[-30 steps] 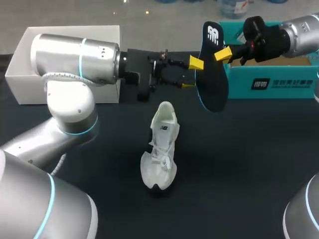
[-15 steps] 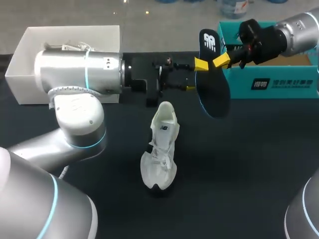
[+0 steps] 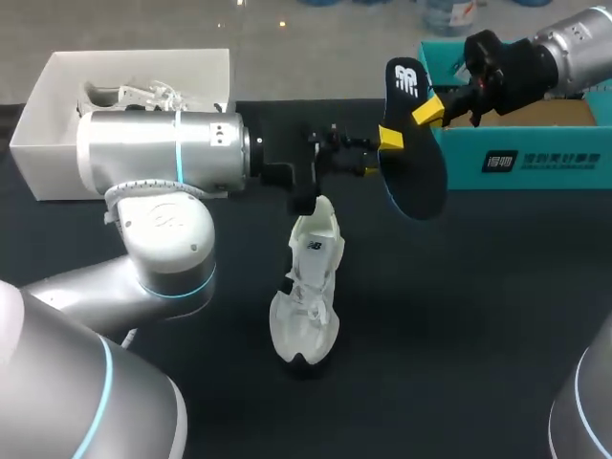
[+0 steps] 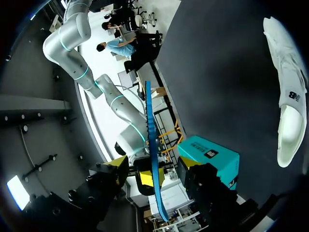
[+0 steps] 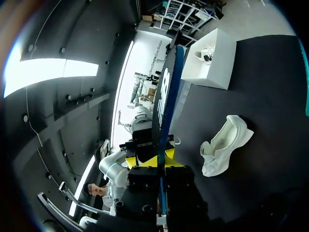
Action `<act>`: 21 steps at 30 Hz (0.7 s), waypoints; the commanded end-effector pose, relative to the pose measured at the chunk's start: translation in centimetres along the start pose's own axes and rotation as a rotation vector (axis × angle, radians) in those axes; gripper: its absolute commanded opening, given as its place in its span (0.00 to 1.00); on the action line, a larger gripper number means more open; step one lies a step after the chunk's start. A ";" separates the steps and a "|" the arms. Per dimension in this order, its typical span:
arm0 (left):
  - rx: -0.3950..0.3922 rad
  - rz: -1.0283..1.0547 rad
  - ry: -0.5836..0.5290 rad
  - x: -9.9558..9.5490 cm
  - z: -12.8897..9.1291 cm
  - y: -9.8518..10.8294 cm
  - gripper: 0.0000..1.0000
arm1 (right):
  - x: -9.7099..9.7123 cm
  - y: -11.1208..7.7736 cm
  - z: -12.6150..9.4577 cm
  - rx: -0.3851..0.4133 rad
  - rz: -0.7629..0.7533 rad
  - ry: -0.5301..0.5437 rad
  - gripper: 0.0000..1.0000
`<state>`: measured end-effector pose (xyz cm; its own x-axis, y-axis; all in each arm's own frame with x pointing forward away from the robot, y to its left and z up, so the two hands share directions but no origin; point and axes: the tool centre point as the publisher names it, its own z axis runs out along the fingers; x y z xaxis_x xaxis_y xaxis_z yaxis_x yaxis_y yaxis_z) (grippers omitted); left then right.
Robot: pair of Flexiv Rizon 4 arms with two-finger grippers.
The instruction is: Take the shoe out of the shoebox, open the shoe tongue, remove and reinsert the insole, then place the shoe into the shoebox
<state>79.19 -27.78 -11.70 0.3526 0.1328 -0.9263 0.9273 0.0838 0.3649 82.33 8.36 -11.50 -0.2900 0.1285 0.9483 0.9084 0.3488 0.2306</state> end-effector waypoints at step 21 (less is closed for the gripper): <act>-0.009 -0.045 -0.029 0.6 1.0 -0.2 0.00 | 0.9 -1.0 1.6 -0.095 -0.089 0.035 1.00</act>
<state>79.32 -29.28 -12.74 0.3191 0.0918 -0.9433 0.9377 0.1134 0.3283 81.50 9.36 -11.19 -0.3422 0.0731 0.9368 0.9034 0.2999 0.3066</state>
